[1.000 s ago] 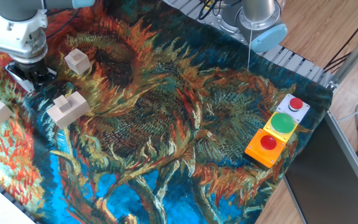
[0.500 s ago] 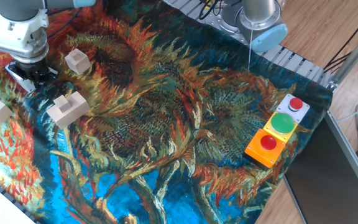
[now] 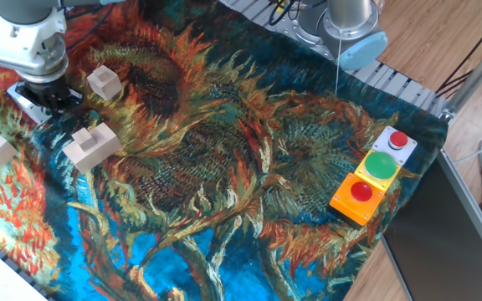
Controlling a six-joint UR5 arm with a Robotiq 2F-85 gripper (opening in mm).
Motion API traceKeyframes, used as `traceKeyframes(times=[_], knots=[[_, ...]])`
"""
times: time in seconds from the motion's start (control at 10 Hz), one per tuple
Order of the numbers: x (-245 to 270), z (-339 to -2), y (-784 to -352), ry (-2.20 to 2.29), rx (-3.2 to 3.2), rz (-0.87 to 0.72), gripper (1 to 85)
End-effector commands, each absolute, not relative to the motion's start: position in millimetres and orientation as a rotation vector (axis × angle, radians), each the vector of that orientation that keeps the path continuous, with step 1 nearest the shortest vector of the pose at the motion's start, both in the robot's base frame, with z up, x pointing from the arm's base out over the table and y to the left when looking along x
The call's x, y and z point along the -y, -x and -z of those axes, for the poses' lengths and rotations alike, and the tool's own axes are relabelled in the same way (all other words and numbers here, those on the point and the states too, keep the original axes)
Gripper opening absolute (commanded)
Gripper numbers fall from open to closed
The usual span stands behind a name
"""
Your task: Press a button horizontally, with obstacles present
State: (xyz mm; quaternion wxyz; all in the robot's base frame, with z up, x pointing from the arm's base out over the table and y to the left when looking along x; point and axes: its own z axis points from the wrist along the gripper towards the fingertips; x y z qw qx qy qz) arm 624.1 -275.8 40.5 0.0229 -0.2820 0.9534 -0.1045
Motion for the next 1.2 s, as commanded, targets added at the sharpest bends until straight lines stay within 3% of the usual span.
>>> traceKeyframes(times=[0.0,0.8,1.1], knots=[[259.2,-40.7,-624.1,0.838,-2.948,0.223,1.3],[242.5,-42.4,-628.2,0.796,-2.922,0.142,1.3],[218.6,-71.5,-596.6,0.752,-2.950,0.093,1.3]])
